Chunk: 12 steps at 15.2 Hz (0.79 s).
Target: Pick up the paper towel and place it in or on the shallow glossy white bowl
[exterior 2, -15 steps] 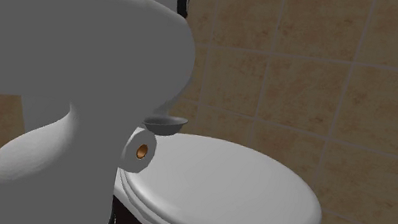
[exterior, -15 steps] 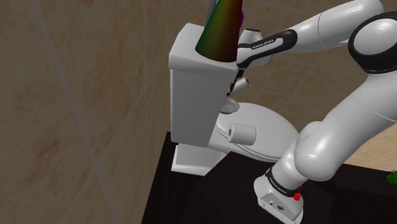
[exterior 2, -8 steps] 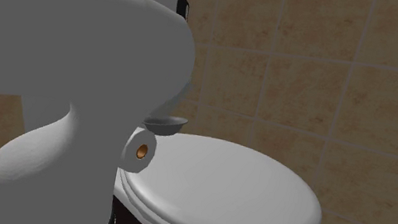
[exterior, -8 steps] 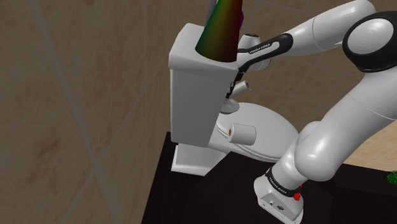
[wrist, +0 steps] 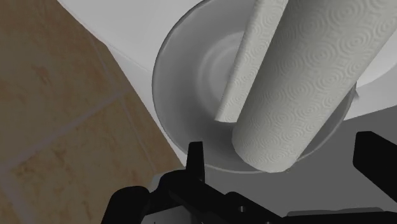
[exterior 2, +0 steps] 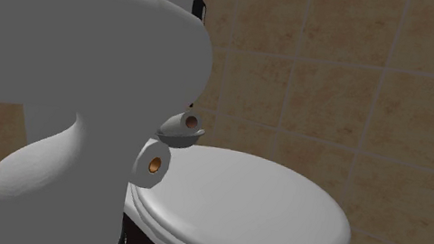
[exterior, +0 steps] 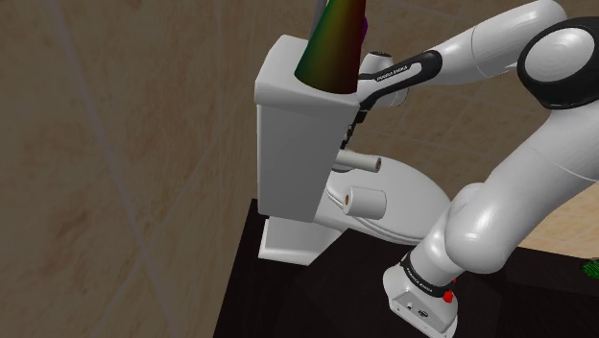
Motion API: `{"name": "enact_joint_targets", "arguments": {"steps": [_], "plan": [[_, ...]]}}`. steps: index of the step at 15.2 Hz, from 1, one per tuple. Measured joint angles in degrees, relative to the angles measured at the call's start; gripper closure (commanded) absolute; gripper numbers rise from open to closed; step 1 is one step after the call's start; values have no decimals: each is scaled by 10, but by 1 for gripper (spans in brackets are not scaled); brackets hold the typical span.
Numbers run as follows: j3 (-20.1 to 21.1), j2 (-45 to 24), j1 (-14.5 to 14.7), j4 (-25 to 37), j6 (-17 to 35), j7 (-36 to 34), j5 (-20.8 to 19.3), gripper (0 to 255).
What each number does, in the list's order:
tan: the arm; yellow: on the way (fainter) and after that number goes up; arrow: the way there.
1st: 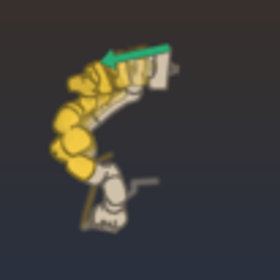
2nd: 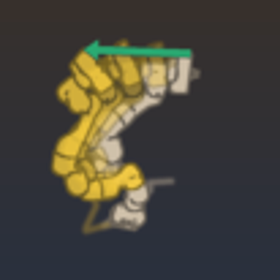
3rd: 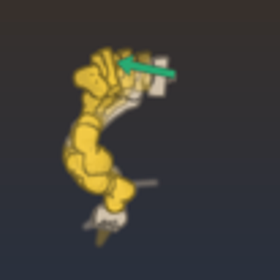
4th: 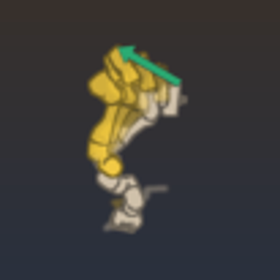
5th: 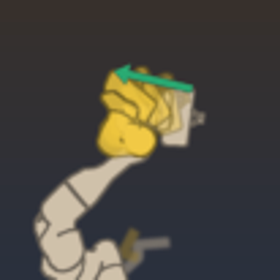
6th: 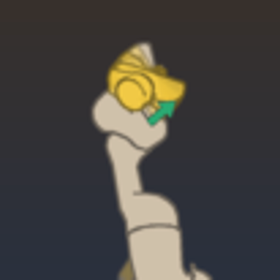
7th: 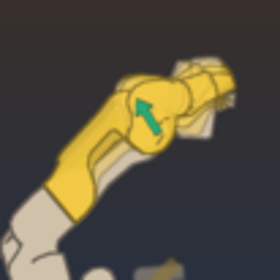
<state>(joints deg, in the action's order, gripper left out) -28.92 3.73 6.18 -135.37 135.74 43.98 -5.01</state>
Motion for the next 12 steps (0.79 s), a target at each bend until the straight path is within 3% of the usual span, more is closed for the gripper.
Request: {"name": "enact_joint_targets", "arguments": {"steps": [5,12], "plan": [[-2,2,4,26,-65,13,-62,0],[-7,16,16,31,-81,10,-71,0]]}}
